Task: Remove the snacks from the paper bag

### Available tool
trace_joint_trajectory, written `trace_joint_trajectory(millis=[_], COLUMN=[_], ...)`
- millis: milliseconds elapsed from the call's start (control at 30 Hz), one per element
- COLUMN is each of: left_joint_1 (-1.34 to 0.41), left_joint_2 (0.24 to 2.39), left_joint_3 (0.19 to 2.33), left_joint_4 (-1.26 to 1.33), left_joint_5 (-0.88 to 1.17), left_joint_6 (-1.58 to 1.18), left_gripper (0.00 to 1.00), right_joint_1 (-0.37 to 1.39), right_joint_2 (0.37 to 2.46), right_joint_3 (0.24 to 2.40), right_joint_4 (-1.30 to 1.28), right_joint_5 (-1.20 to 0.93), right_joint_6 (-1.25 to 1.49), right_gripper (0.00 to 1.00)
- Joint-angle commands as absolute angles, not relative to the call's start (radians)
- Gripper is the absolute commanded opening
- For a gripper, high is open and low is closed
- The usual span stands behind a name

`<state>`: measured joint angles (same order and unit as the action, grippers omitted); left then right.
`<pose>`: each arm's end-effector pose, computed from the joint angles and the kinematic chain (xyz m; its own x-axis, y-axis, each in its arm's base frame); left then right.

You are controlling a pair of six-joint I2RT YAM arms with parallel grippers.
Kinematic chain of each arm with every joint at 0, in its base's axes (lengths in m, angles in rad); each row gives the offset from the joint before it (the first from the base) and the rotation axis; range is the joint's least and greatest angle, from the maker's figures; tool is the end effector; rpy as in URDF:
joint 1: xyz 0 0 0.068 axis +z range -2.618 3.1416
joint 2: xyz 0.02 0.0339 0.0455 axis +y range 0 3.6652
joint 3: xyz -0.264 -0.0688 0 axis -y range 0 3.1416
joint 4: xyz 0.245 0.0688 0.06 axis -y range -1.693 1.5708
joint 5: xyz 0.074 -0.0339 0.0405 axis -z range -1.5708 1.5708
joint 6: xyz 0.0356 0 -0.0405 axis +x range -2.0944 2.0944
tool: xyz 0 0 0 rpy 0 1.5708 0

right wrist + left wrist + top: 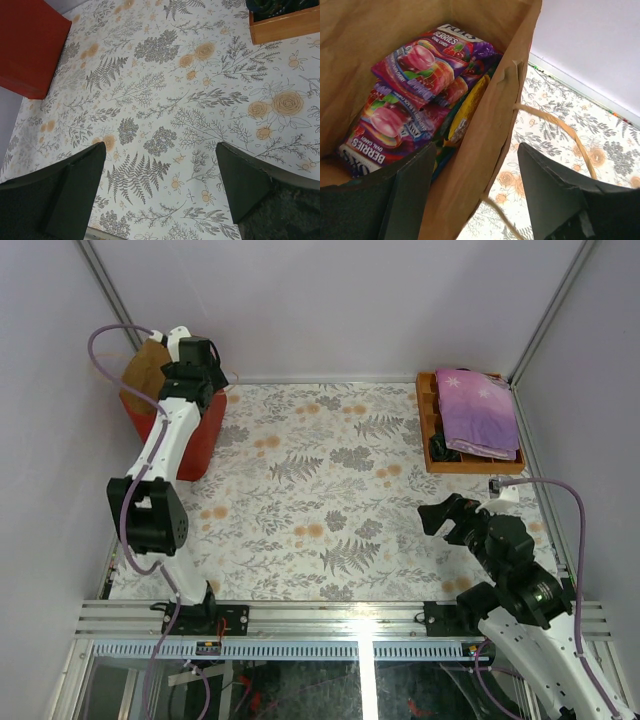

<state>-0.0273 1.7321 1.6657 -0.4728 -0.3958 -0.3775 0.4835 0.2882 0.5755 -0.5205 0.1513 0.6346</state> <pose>0.4028 0.0027 0.3628 -0.3645 -0.3303 -0.8707 -0.4732 0.8710 -0.1323 0.0831 0.0376 0.2903 -0.3603 0.4728 -0.8042 -0.1442 0.8234 0.5488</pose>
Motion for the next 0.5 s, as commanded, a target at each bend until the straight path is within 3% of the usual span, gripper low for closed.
trace_joint_trajectory(millis=[0, 233, 300, 333, 400, 467], left_joint_1=[-0.03, -0.03, -0.03, -0.029, -0.03, -0.033], left_joint_2=[1.803, 1.919, 1.956, 1.968, 1.974, 1.964], left_joint_3=[1.754, 1.837, 1.874, 1.885, 1.879, 1.857], left_joint_4=[-0.455, -0.481, -0.505, -0.512, -0.515, -0.512], left_joint_5=[-0.416, -0.389, -0.372, -0.361, -0.34, -0.333], left_joint_6=[-0.352, -0.322, -0.32, -0.323, -0.33, -0.342], left_gripper=[0.66, 0.66, 0.59, 0.53, 0.27, 0.08], right_joint_1=[0.485, 0.485, 0.485, 0.485, 0.486, 0.485], right_joint_2=[0.274, 0.275, 0.276, 0.278, 0.282, 0.286], right_joint_3=[0.594, 0.582, 0.584, 0.586, 0.585, 0.577], right_joint_4=[-0.507, -0.541, -0.537, -0.539, -0.54, -0.54], right_joint_5=[0.174, 0.169, 0.169, 0.172, 0.173, 0.173], right_joint_6=[0.625, 0.636, 0.637, 0.637, 0.64, 0.643], right_gripper=[1.0, 1.0, 0.99, 1.0, 0.99, 0.99])
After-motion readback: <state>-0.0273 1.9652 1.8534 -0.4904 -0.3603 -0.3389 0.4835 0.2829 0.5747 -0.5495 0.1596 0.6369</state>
